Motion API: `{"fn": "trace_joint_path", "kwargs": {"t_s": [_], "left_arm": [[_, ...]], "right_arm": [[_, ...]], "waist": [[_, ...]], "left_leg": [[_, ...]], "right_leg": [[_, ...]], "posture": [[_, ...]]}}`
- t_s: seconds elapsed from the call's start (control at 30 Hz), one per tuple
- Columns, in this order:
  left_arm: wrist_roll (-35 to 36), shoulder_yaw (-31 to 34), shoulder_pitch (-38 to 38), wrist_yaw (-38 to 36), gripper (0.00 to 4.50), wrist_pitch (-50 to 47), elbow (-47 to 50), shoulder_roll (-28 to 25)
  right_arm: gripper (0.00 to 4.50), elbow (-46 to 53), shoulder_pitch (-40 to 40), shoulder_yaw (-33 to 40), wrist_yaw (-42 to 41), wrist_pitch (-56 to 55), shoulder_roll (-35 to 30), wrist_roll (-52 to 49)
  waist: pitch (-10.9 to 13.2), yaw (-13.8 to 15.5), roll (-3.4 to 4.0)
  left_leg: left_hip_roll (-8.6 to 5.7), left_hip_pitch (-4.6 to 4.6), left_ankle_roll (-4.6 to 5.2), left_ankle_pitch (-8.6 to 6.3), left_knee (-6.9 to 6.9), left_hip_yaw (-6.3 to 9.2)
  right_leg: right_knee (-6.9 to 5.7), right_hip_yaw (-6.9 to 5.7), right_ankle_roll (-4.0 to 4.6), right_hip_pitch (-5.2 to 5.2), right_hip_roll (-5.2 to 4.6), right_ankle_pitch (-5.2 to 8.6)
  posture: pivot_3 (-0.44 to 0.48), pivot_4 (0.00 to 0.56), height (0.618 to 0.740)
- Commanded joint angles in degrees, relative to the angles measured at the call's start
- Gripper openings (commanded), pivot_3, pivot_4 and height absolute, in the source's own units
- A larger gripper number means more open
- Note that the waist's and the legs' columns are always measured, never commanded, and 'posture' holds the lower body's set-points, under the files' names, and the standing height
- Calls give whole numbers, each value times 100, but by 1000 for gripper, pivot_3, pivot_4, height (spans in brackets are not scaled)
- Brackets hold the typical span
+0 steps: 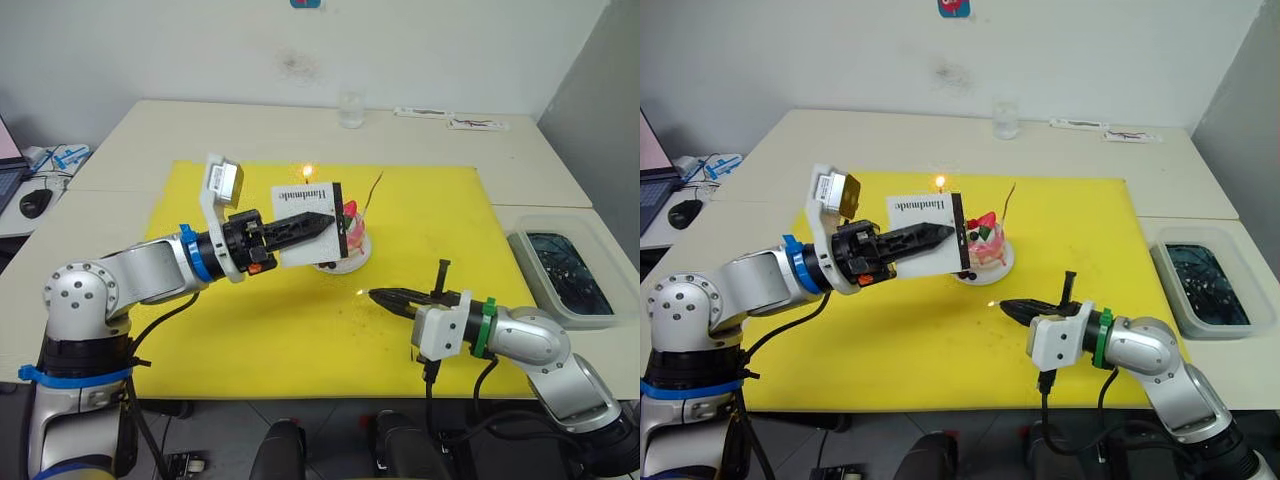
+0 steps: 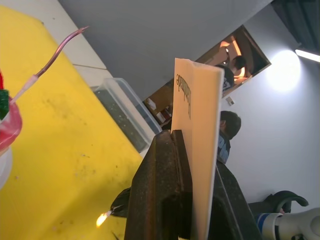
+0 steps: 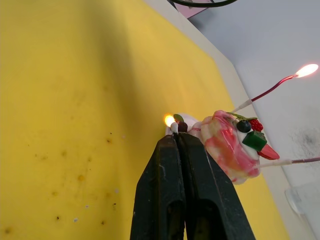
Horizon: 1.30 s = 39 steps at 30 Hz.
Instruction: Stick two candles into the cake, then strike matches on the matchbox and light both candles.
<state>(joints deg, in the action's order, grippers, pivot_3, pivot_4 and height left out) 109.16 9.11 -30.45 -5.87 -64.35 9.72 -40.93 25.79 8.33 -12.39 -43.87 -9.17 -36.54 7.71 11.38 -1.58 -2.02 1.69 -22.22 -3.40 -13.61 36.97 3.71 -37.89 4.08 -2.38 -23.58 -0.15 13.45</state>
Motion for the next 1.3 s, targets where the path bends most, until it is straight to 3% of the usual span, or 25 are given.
{"fn": "trace_joint_path", "kwargs": {"t_s": [0.03,0.27,0.57,0.87,1.3], "left_arm": [[-293,116,153,-386,0,-63,188,-269],[-1293,116,1052,-1366,0,-273,389,-679],[-2231,-198,1410,-1970,0,-217,642,-356],[-2538,-369,1406,-2119,0,-249,834,-42],[-2589,-367,1392,-2138,0,-275,869,61]], "right_arm": [[18,261,73,224,35,75,-26,-175],[18,360,558,512,73,497,-22,-325],[18,-142,1536,634,188,786,17,-201],[18,-1149,2540,581,540,833,13,222],[18,-1980,3078,393,644,393,136,463]], "waist": [[0,-6,0],[1,-23,1],[1,-20,1],[1,-25,1],[1,-29,2]], "left_leg": [[0,0,0,0,-1,0],[1,0,0,-1,-4,-4],[2,-7,0,-1,-4,-4],[2,-53,0,-1,-7,-4],[2,-56,0,-1,-6,-4]], "right_leg": [[0,0,1,0,0,1],[3,1,4,-4,-1,3],[10,0,5,-7,-1,4],[5,0,4,-51,-1,2],[4,0,3,-54,-1,1]], "posture": [[0,150,740],[0,150,740],[0,150,740],[0,150,740],[0,150,740]]}}
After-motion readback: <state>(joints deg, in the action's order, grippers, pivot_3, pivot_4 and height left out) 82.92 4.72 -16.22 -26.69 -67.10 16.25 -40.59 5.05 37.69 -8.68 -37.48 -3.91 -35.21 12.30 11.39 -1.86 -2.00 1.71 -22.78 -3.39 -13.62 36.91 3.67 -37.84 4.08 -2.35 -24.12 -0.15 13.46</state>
